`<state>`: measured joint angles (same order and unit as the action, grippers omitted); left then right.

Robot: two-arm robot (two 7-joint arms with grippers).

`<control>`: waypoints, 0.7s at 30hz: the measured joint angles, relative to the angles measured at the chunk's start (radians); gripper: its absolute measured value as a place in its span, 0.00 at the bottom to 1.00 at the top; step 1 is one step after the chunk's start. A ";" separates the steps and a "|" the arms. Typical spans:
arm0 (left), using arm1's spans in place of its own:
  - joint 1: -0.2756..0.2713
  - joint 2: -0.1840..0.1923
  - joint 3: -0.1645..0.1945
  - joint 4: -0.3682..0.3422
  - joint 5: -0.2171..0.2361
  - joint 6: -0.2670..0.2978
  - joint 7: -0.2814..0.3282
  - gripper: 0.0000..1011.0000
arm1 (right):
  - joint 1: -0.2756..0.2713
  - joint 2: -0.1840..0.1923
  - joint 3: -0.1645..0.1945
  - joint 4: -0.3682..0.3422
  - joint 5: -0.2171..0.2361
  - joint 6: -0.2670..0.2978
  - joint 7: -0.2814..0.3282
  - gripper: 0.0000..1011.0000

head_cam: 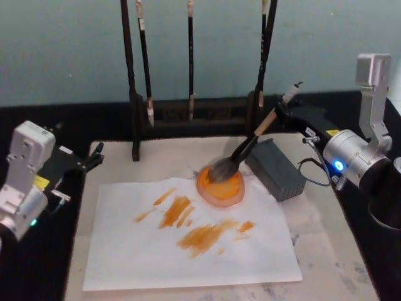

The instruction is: Pick up the brush from the inkstone, write on the paper, then place the brush back to its original position.

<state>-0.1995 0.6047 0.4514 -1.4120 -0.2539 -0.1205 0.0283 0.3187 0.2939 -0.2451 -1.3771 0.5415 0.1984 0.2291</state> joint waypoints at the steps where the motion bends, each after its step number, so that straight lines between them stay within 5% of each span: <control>1: 0.000 0.000 0.000 0.000 0.000 0.000 0.000 0.99 | 0.000 -0.003 0.003 0.004 0.004 0.005 -0.005 0.20; 21: 0.000 0.000 0.000 0.000 0.000 0.000 0.000 0.99 | -0.011 -0.011 0.021 0.012 0.021 0.022 -0.033 0.20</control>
<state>-0.1995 0.6047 0.4514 -1.4119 -0.2539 -0.1205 0.0283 0.3082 0.2829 -0.2242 -1.3652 0.5630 0.2207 0.1960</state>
